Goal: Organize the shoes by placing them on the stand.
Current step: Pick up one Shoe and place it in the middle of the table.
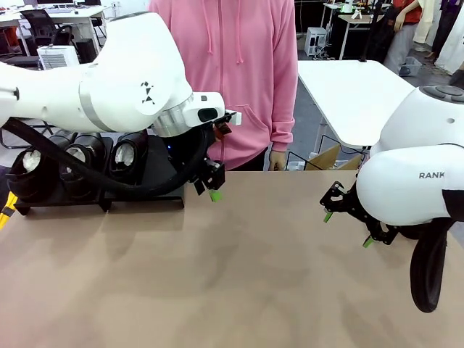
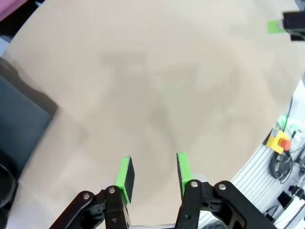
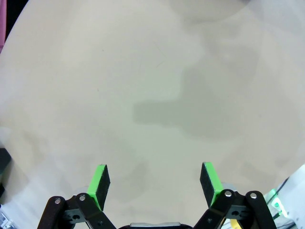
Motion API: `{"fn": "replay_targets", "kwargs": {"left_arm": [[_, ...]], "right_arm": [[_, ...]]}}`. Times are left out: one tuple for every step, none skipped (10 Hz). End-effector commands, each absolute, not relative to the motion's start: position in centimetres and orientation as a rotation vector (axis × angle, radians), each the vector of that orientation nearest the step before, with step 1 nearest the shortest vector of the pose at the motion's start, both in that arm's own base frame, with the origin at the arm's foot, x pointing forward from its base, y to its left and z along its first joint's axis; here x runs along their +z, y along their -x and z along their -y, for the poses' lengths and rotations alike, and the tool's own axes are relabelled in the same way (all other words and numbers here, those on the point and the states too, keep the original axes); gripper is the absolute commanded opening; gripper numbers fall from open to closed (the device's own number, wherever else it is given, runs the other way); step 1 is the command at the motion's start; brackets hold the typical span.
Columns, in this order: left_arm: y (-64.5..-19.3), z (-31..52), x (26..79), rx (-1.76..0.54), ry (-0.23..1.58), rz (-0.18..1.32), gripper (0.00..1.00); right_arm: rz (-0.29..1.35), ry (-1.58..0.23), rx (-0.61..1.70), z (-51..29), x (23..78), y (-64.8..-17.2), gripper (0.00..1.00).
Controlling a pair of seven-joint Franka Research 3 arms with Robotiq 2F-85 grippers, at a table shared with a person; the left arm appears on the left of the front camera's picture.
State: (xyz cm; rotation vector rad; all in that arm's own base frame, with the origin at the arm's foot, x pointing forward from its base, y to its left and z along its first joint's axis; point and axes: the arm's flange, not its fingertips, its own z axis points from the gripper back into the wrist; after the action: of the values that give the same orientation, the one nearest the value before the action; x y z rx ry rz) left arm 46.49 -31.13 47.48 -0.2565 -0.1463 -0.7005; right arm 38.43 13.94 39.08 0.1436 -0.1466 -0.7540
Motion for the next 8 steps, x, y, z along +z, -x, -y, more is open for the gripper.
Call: {"fn": "replay_targets", "kwargs": {"left_arm": [[-45.2, 32.0, 47.8, -0.744, 0.257, 0.154, 0.50], [-45.2, 32.0, 47.8, -0.744, 0.257, 0.154, 0.50], [-45.2, 32.0, 47.8, -0.744, 0.257, 0.154, 0.50], [-45.2, 32.0, 47.8, -0.744, 0.257, 0.154, 0.50], [-45.2, 32.0, 47.8, -0.744, 0.257, 0.154, 0.50], [-45.2, 32.0, 47.8, -0.744, 0.257, 0.154, 0.50], [-45.2, 32.0, 47.8, -0.744, 0.257, 0.154, 0.50], [-45.2, 32.0, 47.8, -0.744, 0.257, 0.154, 0.50]], "right_arm": [[0.147, -0.144, -0.754, -13.9, 39.1, -38.4, 1.00], [0.162, -0.137, -0.679, -12.3, 39.8, -39.9, 1.00], [0.179, -0.141, -0.615, -9.9, 41.1, -41.5, 1.00], [0.210, -0.136, -0.505, -7.4, 42.9, -43.0, 1.00], [0.206, -0.109, -0.386, -5.9, 44.2, -44.3, 1.00], [0.194, -0.091, -0.209, -4.7, 45.0, -45.9, 1.00], [0.199, -0.075, -0.119, -3.8, 45.1, -47.3, 1.00], [0.236, -0.066, 0.042, -2.5, 44.8, -49.2, 1.00]]}}
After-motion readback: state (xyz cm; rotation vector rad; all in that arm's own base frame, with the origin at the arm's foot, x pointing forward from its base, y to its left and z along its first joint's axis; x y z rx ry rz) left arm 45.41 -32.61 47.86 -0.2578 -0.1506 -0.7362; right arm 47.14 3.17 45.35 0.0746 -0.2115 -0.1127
